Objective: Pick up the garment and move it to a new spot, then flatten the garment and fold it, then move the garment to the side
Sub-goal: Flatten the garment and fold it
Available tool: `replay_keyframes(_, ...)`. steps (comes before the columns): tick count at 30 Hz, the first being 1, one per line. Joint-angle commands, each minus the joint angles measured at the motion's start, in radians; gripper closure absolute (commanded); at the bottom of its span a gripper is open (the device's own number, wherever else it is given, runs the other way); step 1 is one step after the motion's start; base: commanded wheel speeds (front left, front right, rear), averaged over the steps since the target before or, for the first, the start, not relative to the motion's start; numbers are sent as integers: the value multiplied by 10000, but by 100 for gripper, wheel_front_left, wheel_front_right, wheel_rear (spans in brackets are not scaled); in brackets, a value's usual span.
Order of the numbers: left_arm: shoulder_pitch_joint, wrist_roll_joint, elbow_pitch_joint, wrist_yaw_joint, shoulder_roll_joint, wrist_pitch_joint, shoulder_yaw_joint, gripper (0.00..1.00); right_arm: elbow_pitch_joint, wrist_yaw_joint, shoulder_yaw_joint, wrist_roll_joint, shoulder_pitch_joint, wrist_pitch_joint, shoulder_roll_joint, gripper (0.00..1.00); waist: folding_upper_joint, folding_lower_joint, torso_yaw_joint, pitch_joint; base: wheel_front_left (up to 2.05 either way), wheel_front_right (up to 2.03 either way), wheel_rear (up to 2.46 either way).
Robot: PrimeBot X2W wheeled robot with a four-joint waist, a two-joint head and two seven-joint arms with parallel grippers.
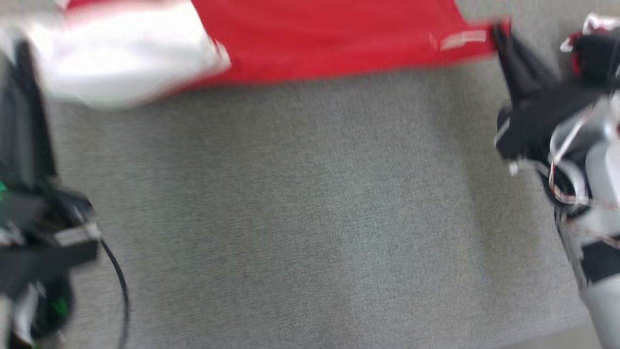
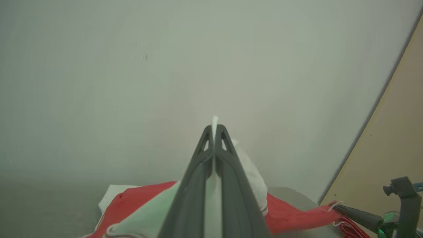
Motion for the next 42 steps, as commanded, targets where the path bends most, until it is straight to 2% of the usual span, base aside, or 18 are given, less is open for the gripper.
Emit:
replay_keyframes(1, 879, -240, 42, 72, -168, 62, -92, 100, -191, -22, -215, 74, 588, 147, -56, 100, 1, 3, 846, -1401, 0, 0, 0)
replay_keyframes(7, 3046, -744, 772, 146, -482, 324, -664, 100, -289, -22, -852, -112, 2364, 470, 259, 100, 1, 3, 1124, -2372, 0, 0, 0)
replay_keyframes(12, 4188, -1168, 1517, 128, -660, 758, -1201, 100, -184, -22, -1392, -281, 3542, 716, 623, 100, 1, 3, 1265, -2989, 0, 0, 0)
replay_keyframes(31, 6746, -3249, 2675, -201, -514, 2477, -2264, 100, -605, -22, -3349, -1061, 6395, 1001, 1608, 100, 1, 3, 1787, -4342, 0, 0, 0)
replay_keyframes(42, 7421, -3974, 2861, -146, -414, 3418, -2718, 100, -1372, -22, -4018, -1546, 7854, 2481, 2144, 100, 1, 3, 1813, -4447, 0, 0, 0)
